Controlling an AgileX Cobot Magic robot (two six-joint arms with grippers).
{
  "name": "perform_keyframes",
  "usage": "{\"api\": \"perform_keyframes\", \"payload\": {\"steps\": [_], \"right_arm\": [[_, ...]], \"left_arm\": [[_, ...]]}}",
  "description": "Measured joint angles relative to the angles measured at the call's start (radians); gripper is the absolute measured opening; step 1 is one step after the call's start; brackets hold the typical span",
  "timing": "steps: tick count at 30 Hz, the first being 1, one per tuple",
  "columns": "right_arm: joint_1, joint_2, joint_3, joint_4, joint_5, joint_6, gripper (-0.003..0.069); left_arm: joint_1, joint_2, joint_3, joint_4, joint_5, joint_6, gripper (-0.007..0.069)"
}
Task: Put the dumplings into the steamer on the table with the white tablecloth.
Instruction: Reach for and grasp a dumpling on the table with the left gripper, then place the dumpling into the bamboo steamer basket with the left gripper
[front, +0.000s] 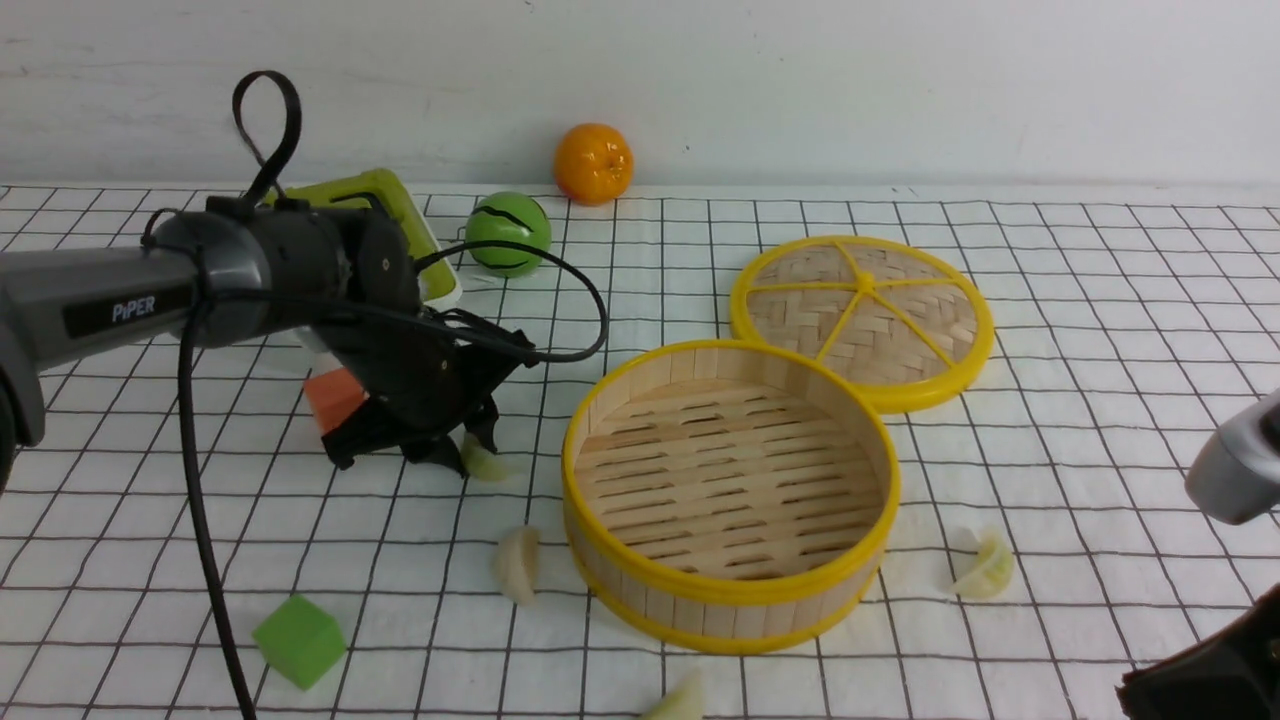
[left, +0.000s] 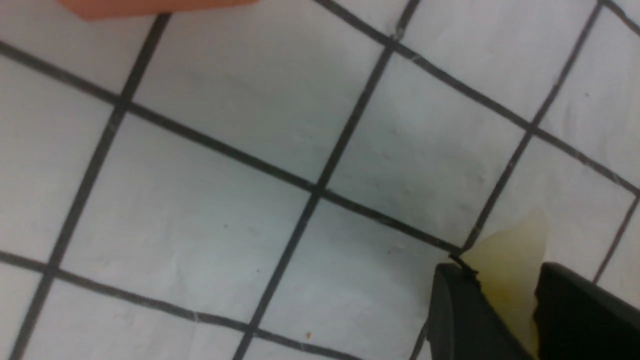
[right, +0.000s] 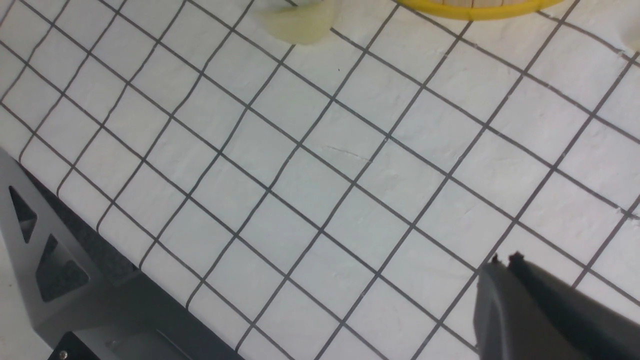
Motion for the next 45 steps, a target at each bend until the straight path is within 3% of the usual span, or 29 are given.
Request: {"api": "perform_keyframes", "payload": {"steps": [7, 9, 13, 20, 25, 29, 35, 42, 45], "right_arm": [[0.0, 0.0, 0.0, 0.001, 0.003, 0.0, -0.0004], [0.0, 0.0, 0.0, 0.004, 0.004, 0.0, -0.0001], [0.0, 0.002, 0.0, 0.009, 0.004, -0.001, 0.0], [0.0, -0.043, 0.0, 0.009, 0.08, 0.023, 0.0003], [0.0, -0.145, 0.0, 0.009, 0.14, 0.026, 0.0006], [0.0, -0.276, 0.0, 0.009, 0.166, 0.033, 0.001], [0.0, -0.355, 0.0, -0.017, 0.174, 0.1, 0.0015], [0.0, -0.367, 0.0, -0.057, 0.202, 0.133, 0.002], [0.0, -0.367, 0.0, -0.063, 0.203, 0.133, 0.002]], "left_arm": [[-0.005, -0.005, -0.238, -0.029, 0.287, 0.244, 0.0169], [-0.037, -0.014, -0.385, -0.03, 0.42, 0.319, 0.0169], [-0.161, -0.021, -0.537, -0.009, 0.512, 0.37, 0.0169], [-0.371, 0.078, -0.584, 0.018, 0.415, 0.387, 0.0169], [-0.391, 0.167, -0.583, 0.047, 0.339, 0.379, 0.0169], [-0.388, 0.234, -0.583, 0.107, 0.26, 0.305, 0.0169], [-0.388, 0.267, -0.585, 0.135, 0.245, 0.247, 0.018], [-0.388, 0.253, -0.639, 0.135, 0.376, 0.235, 0.0413], [-0.388, 0.188, -0.657, 0.165, 0.476, 0.268, 0.0461]]}}
